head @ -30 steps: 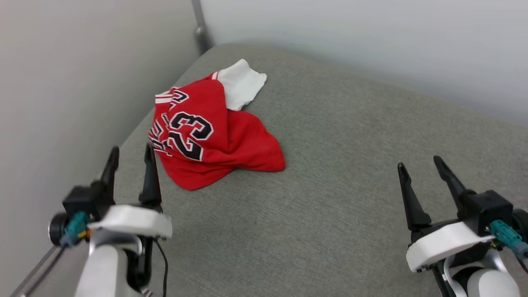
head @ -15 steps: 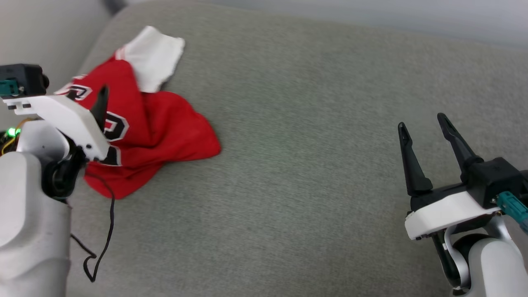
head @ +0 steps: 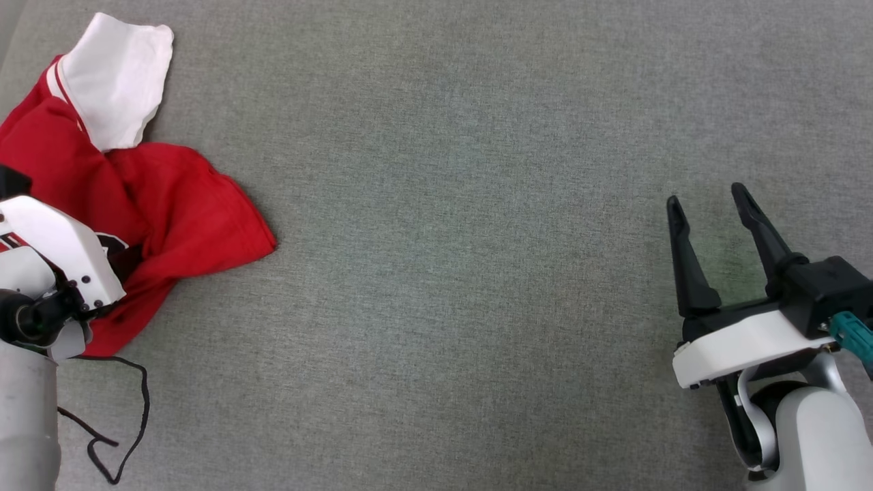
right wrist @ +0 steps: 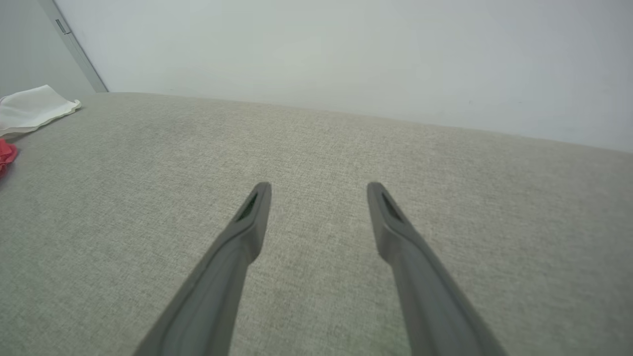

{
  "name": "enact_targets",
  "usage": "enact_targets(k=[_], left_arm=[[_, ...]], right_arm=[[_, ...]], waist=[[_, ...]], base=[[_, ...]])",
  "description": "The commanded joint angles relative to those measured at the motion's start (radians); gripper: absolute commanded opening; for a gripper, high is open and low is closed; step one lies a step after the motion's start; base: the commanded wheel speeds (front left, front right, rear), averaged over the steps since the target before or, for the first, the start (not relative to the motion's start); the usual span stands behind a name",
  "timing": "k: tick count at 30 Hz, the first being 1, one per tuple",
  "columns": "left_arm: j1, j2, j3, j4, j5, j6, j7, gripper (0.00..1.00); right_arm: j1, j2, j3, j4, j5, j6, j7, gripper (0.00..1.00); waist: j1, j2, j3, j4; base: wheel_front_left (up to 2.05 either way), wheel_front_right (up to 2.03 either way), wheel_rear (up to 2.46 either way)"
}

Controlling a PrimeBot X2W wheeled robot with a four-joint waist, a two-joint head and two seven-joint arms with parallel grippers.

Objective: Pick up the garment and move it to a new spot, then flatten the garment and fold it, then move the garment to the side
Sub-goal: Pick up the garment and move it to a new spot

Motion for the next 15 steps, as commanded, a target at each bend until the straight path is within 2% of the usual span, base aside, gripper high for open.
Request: enact_targets(k=[1,2,3,4,5,8,15], left_arm=[[0.057,-0.046,-0.021,0.058,-0.001,0.01,0.032,1.0],[0.062,-0.053,-0.026,0.066,-0.002,0.011,0.033,0.71],[0.058,-0.055,-0.022,0.067,0.003,0.022,0.005,0.37],[0.052,-0.048,-0.019,0.061,0.018,0.032,-0.033,0.15],[0.051,-0.046,-0.022,0.065,0.024,0.035,-0.047,0.0],[0.033,-0.043,-0.027,0.065,0.044,0.039,-0.109,0.0],[-0.043,0.005,-0.05,0.044,0.133,0.057,-0.347,0.0]], right_arm=[[-0.023,0.002,0.003,0.001,-0.007,0.0,-0.006,1.0],[-0.024,0.001,0.003,0.003,-0.01,0.0,-0.007,1.0],[-0.021,0.001,0.0,0.006,-0.011,0.0,-0.007,1.0],[-0.02,0.001,0.001,0.008,-0.013,0.0,-0.006,1.0],[-0.019,0.001,0.001,0.011,-0.016,0.0,-0.006,1.0],[-0.003,0.001,-0.005,0.016,-0.019,0.0,-0.003,1.0],[0.034,0.002,-0.023,0.03,0.003,0.0,-0.009,1.0]], waist=[[0.0,0.0,-0.001,0.001],[0.0,0.0,-0.004,0.003],[0.0,0.0,-0.009,0.007],[0.0,0.0,-0.014,0.009],[0.0,0.0,-0.021,0.011],[0.0,0.0,-0.053,0.023],[0.0,0.0,-0.162,0.048]], base=[[0.0,0.0,0.0],[0.0,0.0,0.0],[0.0,0.0,0.0],[0.0,0.0,0.0],[0.0,0.0,0.0],[0.0,0.0,0.0],[0.0,0.0,0.0]])
